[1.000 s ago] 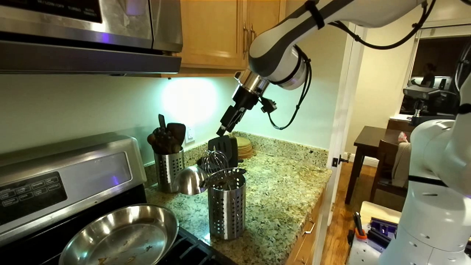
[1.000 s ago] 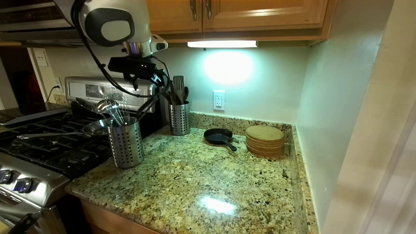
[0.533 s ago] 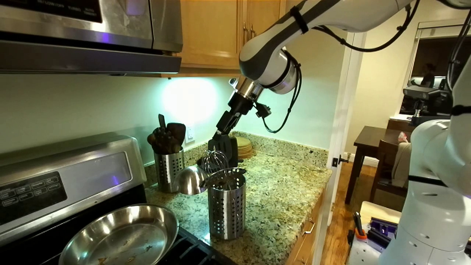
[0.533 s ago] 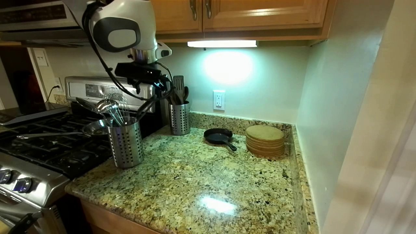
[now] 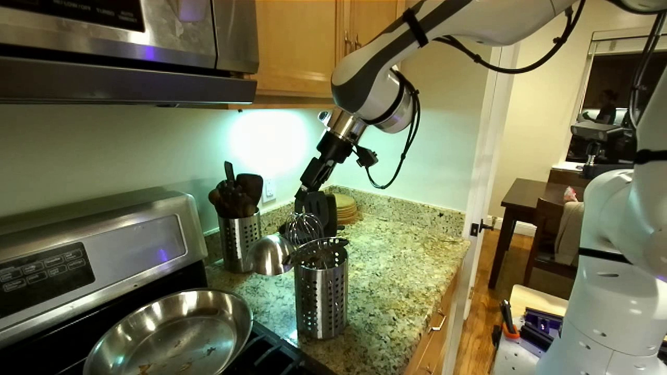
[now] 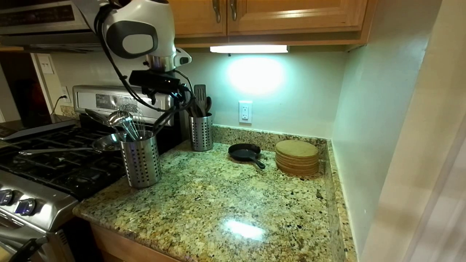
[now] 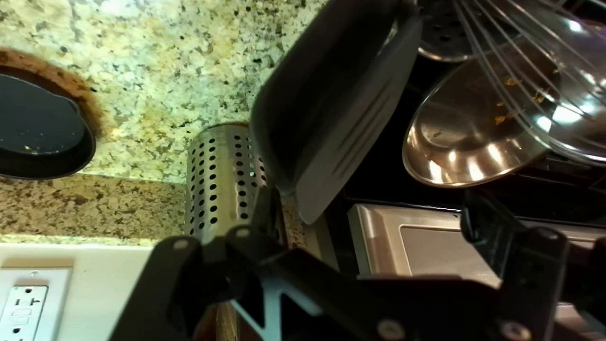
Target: Put the spatula on the counter
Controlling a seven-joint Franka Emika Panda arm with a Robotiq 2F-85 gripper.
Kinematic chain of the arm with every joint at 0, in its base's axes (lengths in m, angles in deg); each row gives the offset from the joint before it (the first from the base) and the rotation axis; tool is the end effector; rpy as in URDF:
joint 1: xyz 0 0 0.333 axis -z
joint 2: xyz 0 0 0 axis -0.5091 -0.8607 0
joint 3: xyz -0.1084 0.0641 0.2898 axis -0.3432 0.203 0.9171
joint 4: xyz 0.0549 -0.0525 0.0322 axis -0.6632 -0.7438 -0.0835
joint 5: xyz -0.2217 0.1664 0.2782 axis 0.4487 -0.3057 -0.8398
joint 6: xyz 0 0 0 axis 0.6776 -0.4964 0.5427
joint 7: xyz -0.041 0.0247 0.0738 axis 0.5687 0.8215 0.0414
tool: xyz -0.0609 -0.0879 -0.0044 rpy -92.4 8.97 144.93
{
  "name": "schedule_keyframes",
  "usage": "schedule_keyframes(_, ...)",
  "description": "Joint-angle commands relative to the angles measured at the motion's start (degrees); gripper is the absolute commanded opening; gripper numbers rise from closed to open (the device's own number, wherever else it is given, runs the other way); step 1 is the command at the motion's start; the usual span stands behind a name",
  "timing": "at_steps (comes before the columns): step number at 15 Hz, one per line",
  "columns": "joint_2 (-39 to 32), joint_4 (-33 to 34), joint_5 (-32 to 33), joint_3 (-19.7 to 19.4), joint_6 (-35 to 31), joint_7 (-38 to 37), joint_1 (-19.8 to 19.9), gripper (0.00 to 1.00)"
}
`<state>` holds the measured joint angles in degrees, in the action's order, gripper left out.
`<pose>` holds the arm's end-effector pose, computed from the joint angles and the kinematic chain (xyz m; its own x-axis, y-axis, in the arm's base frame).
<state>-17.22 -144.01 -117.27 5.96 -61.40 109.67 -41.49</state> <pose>0.5183 0.0301 0.4127 0.8275 0.2790 0.4873 0.4002 -0.9018 -0.1633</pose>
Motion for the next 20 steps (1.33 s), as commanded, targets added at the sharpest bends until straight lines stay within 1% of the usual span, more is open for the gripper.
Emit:
schedule_keyframes(1, 0.4, 0.7, -1.1, 1.9, 1.9, 0.9, 1.8, 1.00)
schedule_keyframes(13, 1.4, -0.9, -0.9, 3.4, 1.6, 0.1, 2.1, 1.00)
schedule_keyframes(20, 2.3, -1.3, -1.1, 4.4, 2.1, -0.6, 1.5, 1.00)
